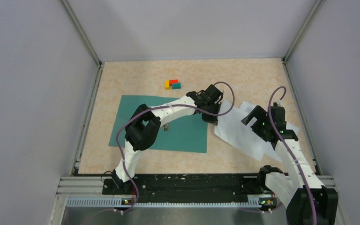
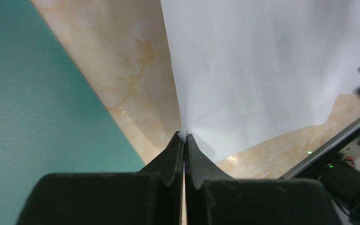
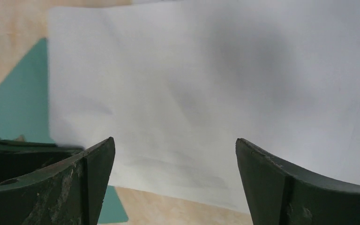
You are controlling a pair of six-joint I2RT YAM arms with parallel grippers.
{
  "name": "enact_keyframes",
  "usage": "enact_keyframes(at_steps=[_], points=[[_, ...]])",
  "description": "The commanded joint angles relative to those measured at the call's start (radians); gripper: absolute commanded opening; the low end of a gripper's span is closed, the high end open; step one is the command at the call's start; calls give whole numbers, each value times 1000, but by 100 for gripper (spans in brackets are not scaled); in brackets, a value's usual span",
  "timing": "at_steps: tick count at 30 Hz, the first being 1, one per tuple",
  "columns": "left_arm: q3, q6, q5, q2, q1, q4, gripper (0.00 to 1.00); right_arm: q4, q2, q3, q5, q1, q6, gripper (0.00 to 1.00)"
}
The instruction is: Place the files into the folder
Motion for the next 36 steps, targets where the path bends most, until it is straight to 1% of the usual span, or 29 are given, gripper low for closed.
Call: enact_keyframes(at_steps=[1, 4, 7, 9, 11, 13, 16, 20, 23, 27, 30, 32, 33, 36], points=[[61, 192, -107, -130, 0, -92, 0, 26, 1, 194, -96, 36, -121, 99], [34, 330, -172, -250, 0, -115, 0, 122, 25, 282, -222, 45, -169, 99], [-18, 498, -218, -387, 0, -134, 0, 289, 53, 337, -406, 46, -195, 99], [-77, 556, -262, -486, 0, -121, 0, 407, 74, 366, -503, 47, -211, 99], [-132, 637, -278, -590, 0, -108, 0, 518, 104, 408, -643, 48, -241, 99], [-195, 687, -283, -692, 0, -75, 0, 629, 123, 431, -733, 51, -269, 99], [-289, 742, -282, -856, 0, -14, 0, 738, 146, 467, -819, 52, -288, 99], [-309, 793, -275, -991, 0, -14, 0, 884, 204, 524, -963, 66, -232, 99], [-262, 814, -254, -1027, 0, -69, 0, 909, 232, 574, -1038, 101, -232, 99], [-178, 817, -245, -1031, 2, -135, 0, 849, 266, 630, -1117, 176, -284, 99], [-110, 822, -234, -1004, 4, -207, 0, 857, 263, 616, -1135, 187, -277, 99], [-94, 831, -225, -1001, 5, -224, 0, 864, 268, 611, -1163, 197, -266, 99], [-96, 833, -217, -1007, 6, -218, 0, 849, 273, 613, -1175, 208, -278, 98], [-93, 835, -197, -1026, 10, -198, 0, 666, 284, 641, -1160, 229, -401, 91]])
